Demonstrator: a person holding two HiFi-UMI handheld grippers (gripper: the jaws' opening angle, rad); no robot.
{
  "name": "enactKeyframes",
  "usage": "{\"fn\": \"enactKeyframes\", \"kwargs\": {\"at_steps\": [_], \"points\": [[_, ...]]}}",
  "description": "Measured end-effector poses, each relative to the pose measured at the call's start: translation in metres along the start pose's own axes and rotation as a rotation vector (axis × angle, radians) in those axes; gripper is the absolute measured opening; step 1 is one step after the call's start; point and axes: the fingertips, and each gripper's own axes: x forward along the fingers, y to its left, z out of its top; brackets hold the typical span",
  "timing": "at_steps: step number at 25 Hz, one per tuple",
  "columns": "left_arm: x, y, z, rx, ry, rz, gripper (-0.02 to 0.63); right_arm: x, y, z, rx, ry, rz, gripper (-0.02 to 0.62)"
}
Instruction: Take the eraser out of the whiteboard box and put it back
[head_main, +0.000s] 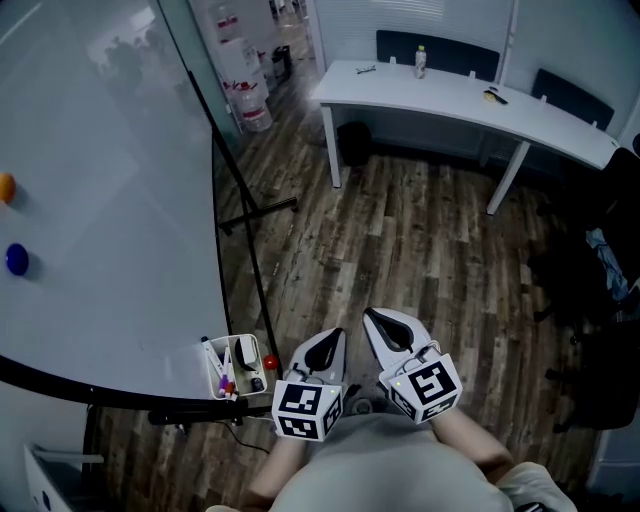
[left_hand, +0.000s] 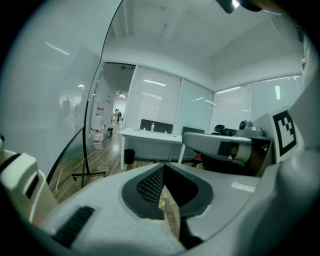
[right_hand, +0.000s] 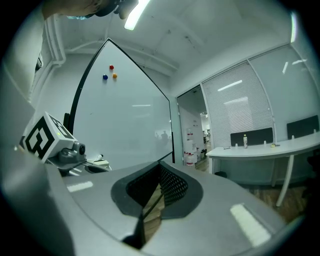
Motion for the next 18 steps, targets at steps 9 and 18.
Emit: {"fn": "enactKeyframes", "kwargs": {"at_steps": [9,18], "points": [[-0.007,0.009,-0.001,-0.041,-0.015,0.086,0.003,0.018,0.016,0.001,0.012,0.006,0.147,0.005],[-0.015,0.027,0.008,-0.099,-0.065,0.269,0.003,0.047,0.04,0.01,-0.027,0.03,0.411,0.005]]}}
